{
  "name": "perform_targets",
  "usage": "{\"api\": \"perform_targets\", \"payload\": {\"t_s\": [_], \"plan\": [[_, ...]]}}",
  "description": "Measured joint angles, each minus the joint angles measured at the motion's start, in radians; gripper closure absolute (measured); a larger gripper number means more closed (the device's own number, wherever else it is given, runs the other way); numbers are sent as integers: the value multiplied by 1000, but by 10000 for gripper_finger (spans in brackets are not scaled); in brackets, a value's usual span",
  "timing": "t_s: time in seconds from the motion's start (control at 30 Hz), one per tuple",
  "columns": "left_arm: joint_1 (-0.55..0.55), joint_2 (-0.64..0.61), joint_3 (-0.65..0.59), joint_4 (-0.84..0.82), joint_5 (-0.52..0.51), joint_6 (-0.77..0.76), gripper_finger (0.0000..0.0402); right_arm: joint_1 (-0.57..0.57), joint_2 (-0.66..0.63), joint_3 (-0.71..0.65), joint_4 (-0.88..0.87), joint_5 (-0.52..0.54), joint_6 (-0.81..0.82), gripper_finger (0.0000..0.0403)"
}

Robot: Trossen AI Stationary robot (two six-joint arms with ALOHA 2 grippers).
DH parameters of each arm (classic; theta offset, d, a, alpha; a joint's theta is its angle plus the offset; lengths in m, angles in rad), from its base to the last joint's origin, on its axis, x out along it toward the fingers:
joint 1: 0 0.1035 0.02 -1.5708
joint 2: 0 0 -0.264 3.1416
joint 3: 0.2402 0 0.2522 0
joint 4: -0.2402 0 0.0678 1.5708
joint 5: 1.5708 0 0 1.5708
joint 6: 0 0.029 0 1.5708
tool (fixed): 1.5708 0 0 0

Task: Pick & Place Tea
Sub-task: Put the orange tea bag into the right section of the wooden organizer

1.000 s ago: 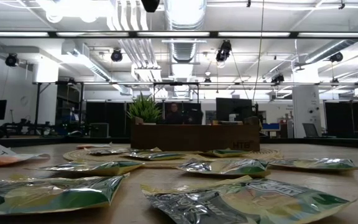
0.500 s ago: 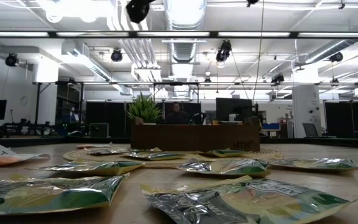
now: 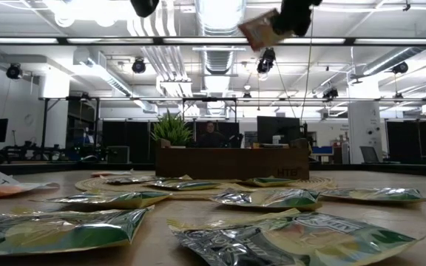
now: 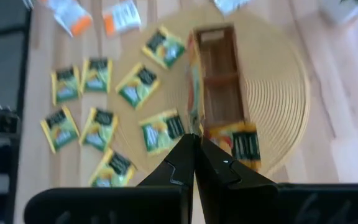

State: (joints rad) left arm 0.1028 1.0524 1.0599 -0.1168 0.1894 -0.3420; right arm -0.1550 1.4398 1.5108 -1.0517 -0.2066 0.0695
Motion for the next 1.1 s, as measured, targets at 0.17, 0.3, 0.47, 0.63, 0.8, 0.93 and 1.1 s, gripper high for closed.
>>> {"api": "perform_targets", "payload": {"t_s": [0.17, 0.3, 0.47, 0.63, 0.8, 0.93, 1.1], "plan": [[0, -14, 0, -37, -7, 0, 189, -17, 69, 1, -72, -8, -85, 395], [0, -19, 0, -94, -8, -6, 189, -24, 133, 24, -123, -6, -141, 395], [-1, -24, -1, -144, -8, -11, 189, -29, 227, 94, -195, -7, -213, 395], [-1, -32, -1, -157, -8, -10, 189, -32, 342, 179, -287, -4, -282, 395], [-1, -59, -1, -181, -7, -10, 189, -46, 445, 256, -366, 1, -326, 395], [-1, -92, -1, -212, -7, -10, 189, -57, 501, 291, -408, 37, -353, 395], [-1, -137, -1, -233, -7, 1, 189, -76, 566, 323, -452, 63, -381, 395]]}}
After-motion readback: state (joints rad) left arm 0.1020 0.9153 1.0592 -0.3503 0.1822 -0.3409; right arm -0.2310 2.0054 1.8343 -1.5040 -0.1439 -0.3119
